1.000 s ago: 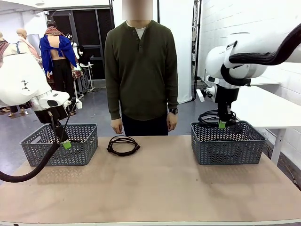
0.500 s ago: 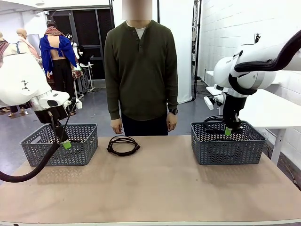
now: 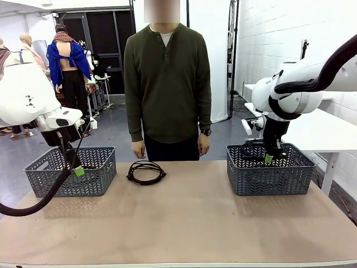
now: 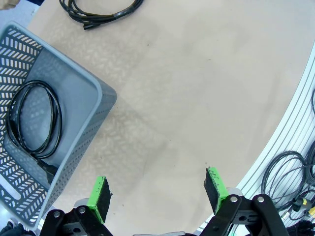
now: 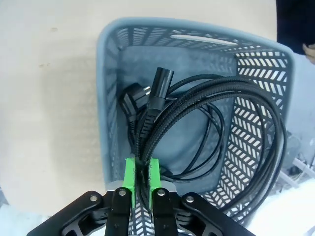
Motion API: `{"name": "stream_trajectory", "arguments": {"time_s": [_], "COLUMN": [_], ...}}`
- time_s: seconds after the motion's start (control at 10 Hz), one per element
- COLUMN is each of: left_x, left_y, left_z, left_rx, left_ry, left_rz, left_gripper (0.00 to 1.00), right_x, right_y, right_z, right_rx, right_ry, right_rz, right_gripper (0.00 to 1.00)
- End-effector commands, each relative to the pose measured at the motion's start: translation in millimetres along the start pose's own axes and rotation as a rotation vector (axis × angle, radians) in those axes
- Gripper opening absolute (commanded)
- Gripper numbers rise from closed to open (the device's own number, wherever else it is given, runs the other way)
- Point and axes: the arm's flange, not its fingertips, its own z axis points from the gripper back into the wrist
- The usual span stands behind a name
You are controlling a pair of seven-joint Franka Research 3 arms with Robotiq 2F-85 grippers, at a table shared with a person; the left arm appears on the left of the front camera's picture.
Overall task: Organize the cables according to human instructions.
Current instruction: Pick up a bundle of cables and place it in the basket indicated by the human.
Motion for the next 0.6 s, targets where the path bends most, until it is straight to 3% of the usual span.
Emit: {"name": "stream_trajectory", "arguments": {"time_s": [0.0, 0.5], "left_x": [-0.3, -0.3], "left_y": [-0.1, -0.1], "left_z": [1.4, 1.4], "left_rx": [0.000, 0.000], "left_ry": [0.006, 0.006], "left_rz": [0.002, 0.002], "left_gripper": [1.00, 1.00], "right_x": [0.3, -3.1], "right_y": [-11.5, -21.8], "right_z": [-1.5, -1.4], "right_rx": [-0.008, 0.014], "right_ry": [-0.003, -0.021], "right_rz": [0.003, -0.060], "right_gripper": [0.00, 0.98]}}
